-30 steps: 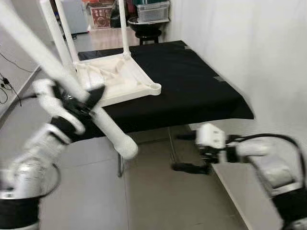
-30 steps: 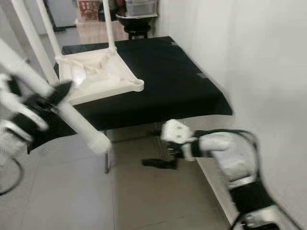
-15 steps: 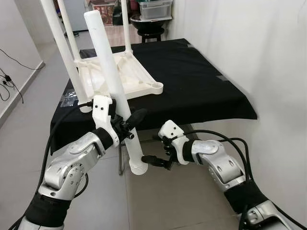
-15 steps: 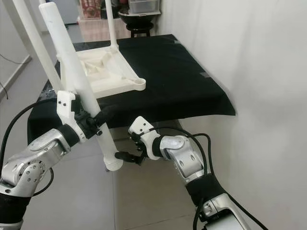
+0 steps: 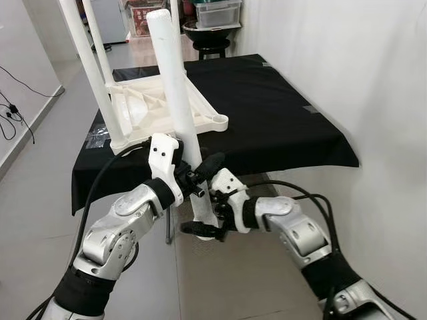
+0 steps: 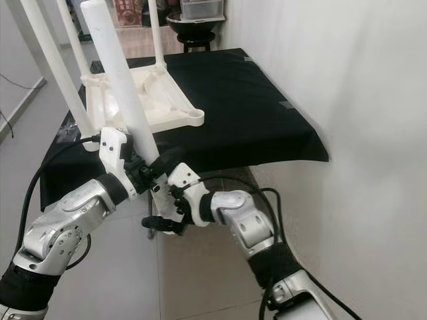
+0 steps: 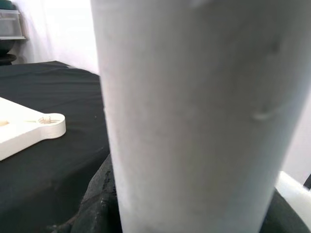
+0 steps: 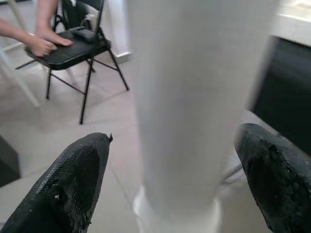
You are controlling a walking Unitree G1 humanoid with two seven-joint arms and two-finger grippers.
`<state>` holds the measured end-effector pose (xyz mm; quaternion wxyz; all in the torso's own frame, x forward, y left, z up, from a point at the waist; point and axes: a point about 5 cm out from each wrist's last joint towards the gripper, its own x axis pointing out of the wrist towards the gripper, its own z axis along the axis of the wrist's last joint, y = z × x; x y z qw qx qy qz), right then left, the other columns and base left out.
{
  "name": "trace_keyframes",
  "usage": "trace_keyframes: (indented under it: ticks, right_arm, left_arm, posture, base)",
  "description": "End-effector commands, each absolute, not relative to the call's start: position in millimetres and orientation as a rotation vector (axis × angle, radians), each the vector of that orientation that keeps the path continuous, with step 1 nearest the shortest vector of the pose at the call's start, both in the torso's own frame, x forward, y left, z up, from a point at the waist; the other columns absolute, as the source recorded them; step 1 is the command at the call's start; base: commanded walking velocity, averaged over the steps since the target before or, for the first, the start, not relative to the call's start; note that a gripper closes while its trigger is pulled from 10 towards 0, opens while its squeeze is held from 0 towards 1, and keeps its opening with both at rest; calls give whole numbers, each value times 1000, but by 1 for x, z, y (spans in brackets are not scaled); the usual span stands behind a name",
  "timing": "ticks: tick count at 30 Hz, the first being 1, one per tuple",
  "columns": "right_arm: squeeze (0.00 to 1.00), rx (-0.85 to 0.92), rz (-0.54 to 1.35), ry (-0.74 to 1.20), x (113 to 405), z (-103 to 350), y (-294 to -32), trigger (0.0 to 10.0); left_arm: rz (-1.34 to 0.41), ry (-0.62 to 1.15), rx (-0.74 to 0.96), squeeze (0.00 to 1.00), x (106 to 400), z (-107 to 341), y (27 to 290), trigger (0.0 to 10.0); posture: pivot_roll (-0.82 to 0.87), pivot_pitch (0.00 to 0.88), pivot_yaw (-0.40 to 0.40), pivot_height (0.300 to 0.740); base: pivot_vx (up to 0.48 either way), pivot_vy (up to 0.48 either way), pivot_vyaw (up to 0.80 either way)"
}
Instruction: Building children table
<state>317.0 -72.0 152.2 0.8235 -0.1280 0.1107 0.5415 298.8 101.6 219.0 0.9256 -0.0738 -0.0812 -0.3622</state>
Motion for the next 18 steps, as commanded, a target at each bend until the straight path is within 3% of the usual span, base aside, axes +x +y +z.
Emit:
trace_keyframes:
  ticks: [1, 10, 17, 18]
  right_arm:
    - [0, -273, 1111, 165, 322, 159, -68, 10000]
    - [0, -220, 1031, 48, 319, 158, -32, 10000]
    - [0, -225, 1033, 57, 318, 149, -26, 10000]
    - [0, -216, 1024, 51, 319, 149, -25, 8824]
  left_arm:
    - [-728, -209, -166, 0, 296, 223, 105, 0]
    - [-720, -269, -273, 0, 298, 235, 98, 0]
    - [-710, -285, -284, 0, 300, 239, 101, 0]
    - [-709, -287, -287, 0, 300, 239, 101, 0]
  posture:
    - [-69, 12, 22, 740]
    - [-59, 3, 20, 740]
    - [-55, 7, 22, 740]
    - [-55, 8, 22, 740]
  base:
    - [0, 0, 0]
    - [0, 0, 0]
    - [0, 0, 0]
    - [0, 0, 0]
